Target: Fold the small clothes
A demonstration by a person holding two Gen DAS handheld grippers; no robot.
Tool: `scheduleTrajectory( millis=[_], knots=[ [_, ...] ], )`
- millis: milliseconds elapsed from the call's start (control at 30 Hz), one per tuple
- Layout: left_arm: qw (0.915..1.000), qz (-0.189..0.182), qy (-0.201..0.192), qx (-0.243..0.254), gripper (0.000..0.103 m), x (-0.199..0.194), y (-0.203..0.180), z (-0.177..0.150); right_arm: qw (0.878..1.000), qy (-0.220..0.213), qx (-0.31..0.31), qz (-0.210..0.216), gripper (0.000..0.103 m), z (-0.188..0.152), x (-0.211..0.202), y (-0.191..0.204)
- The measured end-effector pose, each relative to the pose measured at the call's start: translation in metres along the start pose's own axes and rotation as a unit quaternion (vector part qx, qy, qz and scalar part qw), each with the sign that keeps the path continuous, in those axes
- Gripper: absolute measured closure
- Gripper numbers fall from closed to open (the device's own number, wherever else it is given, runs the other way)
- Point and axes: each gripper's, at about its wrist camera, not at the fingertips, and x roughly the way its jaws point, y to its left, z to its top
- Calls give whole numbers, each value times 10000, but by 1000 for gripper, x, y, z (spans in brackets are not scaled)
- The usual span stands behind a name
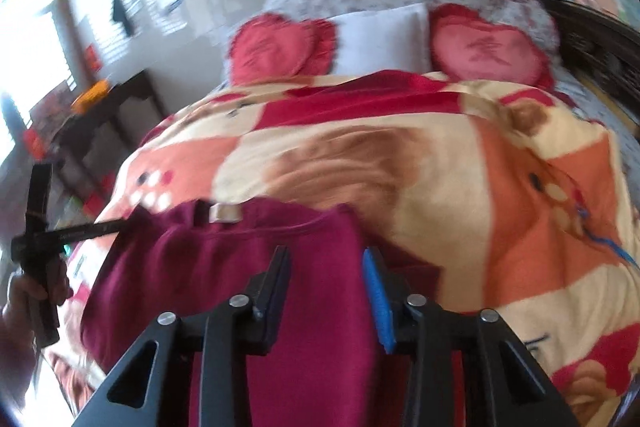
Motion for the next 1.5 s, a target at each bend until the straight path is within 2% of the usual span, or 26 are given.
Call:
scheduleTrajectory(
  millis=[100,200,267,367,433,500,667,733,833,867,900,1000,1133,1233,1333,1367,1433,1500],
  knots=[
    [9999,94,81,53,72,-4,0,-17,9996,183,-174,-135,71,-1,27,10],
    [9992,251,263,151,72,-2,2,-35,9976,425,-72,-539,76,-1,63,0],
    [9993,195,298,130,72,-5,7,-45,9969,533,102,-562,76,-1,74,-8],
    [9995,-21,302,36,72,-19,14,-60,9978,488,135,-439,74,-2,53,-6],
    [9993,-186,331,67,72,-29,15,-72,9981,524,232,-234,68,-10,29,-6],
    [9987,-322,368,146,72,-37,15,-84,9983,477,325,52,58,-26,0,-7],
    [9946,-778,621,294,72,-45,12,-115,9975,641,301,34,58,-73,-43,-9],
    [9935,-834,677,375,71,-46,11,-125,9968,677,421,8,58,-90,-53,-11],
    [9932,-841,694,406,71,-41,12,-133,9945,770,636,304,58,-112,-54,-10],
    [9932,-837,706,408,72,-38,14,-134,9937,853,630,363,58,-117,-50,-8],
    [9935,-782,713,413,72,-36,17,-135,9932,959,580,324,71,-123,-44,-5],
    [9949,-647,701,321,70,-35,23,-135,9940,1019,382,81,92,-127,-38,-1],
    [9963,-541,614,278,68,-36,32,-137,9969,755,198,-116,96,-118,-58,0],
    [9966,-487,632,201,67,-36,32,-140,9938,1067,136,-285,96,-127,-43,0],
    [9975,-281,519,396,68,-46,25,-141,9942,1010,141,-339,95,-124,-50,3],
    [9976,-207,489,449,68,-48,23,-140,9945,970,160,-353,92,-121,-54,4],
    [9978,-119,399,512,68,-53,20,-138,9951,817,157,-525,83,-112,-64,8],
    [9982,-103,321,494,68,-58,17,-134,9963,708,92,-487,67,-105,-68,15]
  ],
)
